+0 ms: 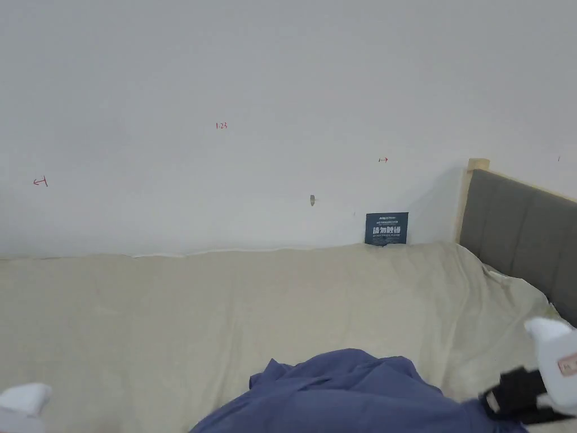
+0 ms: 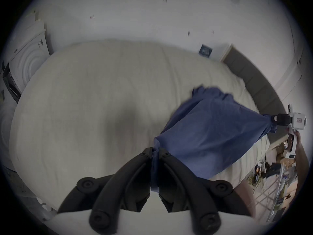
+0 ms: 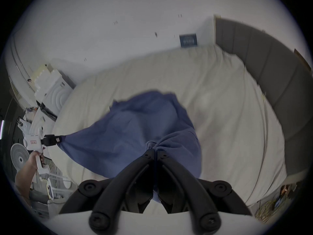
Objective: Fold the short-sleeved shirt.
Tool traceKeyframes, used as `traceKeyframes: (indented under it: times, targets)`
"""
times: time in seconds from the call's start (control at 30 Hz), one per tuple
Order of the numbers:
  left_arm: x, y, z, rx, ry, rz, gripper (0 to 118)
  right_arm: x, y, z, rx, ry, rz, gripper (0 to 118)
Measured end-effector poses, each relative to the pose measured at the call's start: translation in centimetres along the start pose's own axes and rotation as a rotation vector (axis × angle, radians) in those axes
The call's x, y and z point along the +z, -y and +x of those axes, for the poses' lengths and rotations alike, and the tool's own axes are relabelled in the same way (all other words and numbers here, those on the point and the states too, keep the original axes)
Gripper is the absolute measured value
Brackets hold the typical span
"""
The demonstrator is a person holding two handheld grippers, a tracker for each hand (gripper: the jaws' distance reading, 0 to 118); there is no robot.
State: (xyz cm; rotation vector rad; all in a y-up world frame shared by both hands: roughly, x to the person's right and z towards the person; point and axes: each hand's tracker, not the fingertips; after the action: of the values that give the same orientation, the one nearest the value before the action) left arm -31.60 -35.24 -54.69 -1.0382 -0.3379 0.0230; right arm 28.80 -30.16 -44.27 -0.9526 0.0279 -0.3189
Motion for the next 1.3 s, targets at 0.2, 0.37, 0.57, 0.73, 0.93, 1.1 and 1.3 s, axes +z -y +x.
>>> traceKeyframes:
  times: [0.2, 0.37, 0.57, 0.73, 0.93, 1.1, 1.3]
  targets:
    - [-3.8, 3.9, -1.2, 0.187, -0.014, -0.192, 7, -5.6, 6.1, 3.3, -0.084, 0.087, -0.167, 3]
    - [-6.1, 5.8, -0.9, 0.184, -0.018, -0.247, 10, -8.8, 8.6, 4.8, -0.159, 0.112, -0.206, 4]
    - [-6.6, 6.4, -2.7, 0.222, 0.024, -0.213, 79, -10.4, 8.8, 5.3, -0.213, 0.100, -0.260, 92]
    - [-5.4, 7.0, -3.1, 0.222, -0.075, -0.116, 81, -11.0, 9.0, 4.7, -0.227, 0.168, -0.333, 91]
    - [1.0, 7.6, -2.7, 0.240, 0.014, 0.112, 81, -5.8, 7.0, 2.2, -0.214, 0.288, -0.085, 90]
    - [8.6, 9.2, -0.9, 0.208, -0.079, 0.496, 81, 4.2, 6.8, -4.0, 0.118, 0.089, 0.559, 90]
    - [12.8, 14.0, 2.3, 0.182, -0.130, 0.718, 56, 6.1, 11.3, -7.9, 0.145, -0.044, 0.718, 63]
